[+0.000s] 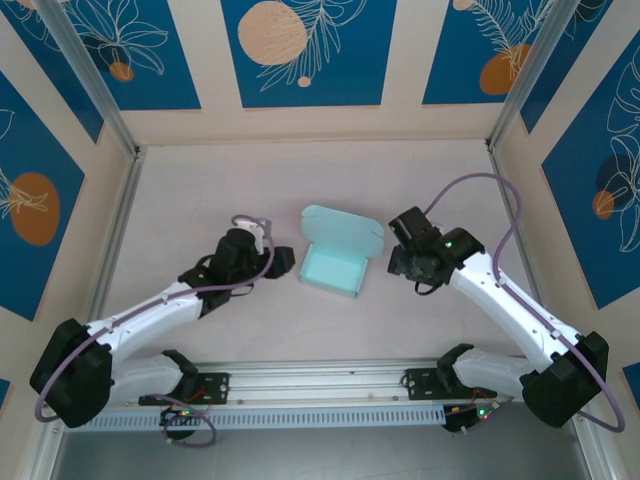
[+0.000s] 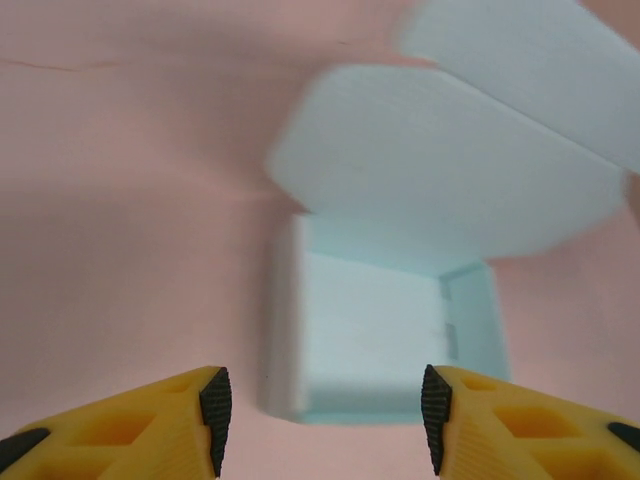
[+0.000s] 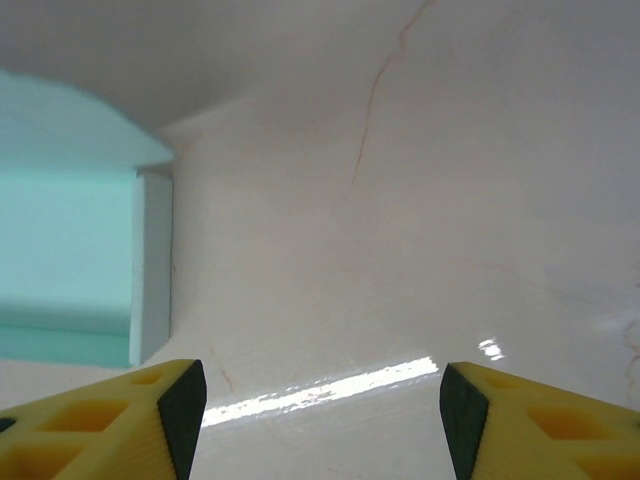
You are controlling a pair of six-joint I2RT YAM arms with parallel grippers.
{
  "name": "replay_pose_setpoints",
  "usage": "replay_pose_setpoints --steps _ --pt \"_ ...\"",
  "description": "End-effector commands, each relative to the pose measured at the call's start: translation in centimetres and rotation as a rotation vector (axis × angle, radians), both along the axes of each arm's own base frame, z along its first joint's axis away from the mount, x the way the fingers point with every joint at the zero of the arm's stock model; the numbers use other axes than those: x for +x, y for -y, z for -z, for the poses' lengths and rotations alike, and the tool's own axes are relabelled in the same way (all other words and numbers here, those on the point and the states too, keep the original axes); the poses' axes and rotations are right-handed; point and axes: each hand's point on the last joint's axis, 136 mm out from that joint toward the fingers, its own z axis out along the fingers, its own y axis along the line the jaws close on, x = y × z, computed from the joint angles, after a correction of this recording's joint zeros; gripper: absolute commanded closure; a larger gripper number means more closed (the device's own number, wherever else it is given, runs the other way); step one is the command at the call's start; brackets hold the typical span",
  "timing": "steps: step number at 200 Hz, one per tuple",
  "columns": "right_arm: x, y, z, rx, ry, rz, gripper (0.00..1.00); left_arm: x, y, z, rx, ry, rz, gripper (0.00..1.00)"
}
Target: Fold the paper box
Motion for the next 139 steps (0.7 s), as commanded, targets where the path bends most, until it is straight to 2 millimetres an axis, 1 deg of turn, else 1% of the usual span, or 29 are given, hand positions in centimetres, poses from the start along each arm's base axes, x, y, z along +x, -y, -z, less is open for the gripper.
replay_pose_setpoints --steps 1,17,27,36,56,73,92,123,139 --pt "0.1 -2.8 1.0 0.131 0.018 0.006 0.37 0.5 -0.2 1.7 0.057 -0.04 0.04 0.45" --pt "0.4 -4.7 2.0 0.206 0.02 -0.024 0.38 1.4 1.1 2.0 0.026 -0.055 0.076 0.45" --pt "0.7 -5.5 2.6 0.239 0.016 -0.033 0.38 1.8 1.9 2.5 0.017 -0.07 0.097 0.45" --pt "1.0 -6.0 3.0 0.247 0.01 -0.037 0.38 2.1 2.3 3.0 0.018 -0.086 0.107 0.45" --pt "1.7 -6.4 3.5 0.226 -0.002 -0.053 0.38 2.6 3.0 3.3 0.002 -0.091 0.119 0.45" --pt "2.4 -7.5 4.0 0.235 -0.022 -0.088 0.38 2.9 3.3 3.6 -0.003 -0.101 0.117 0.45" --pt "3.1 -8.8 4.8 0.252 -0.048 -0.115 0.39 3.1 3.8 4.4 -0.014 -0.12 0.124 0.45" --pt "3.7 -9.6 6.3 0.223 -0.088 -0.11 0.4 2.9 4.7 5.5 -0.061 -0.162 0.143 0.46" --pt "3.9 -10.4 6.9 0.226 -0.097 -0.128 0.4 2.5 5.3 5.8 -0.103 -0.182 0.159 0.46"
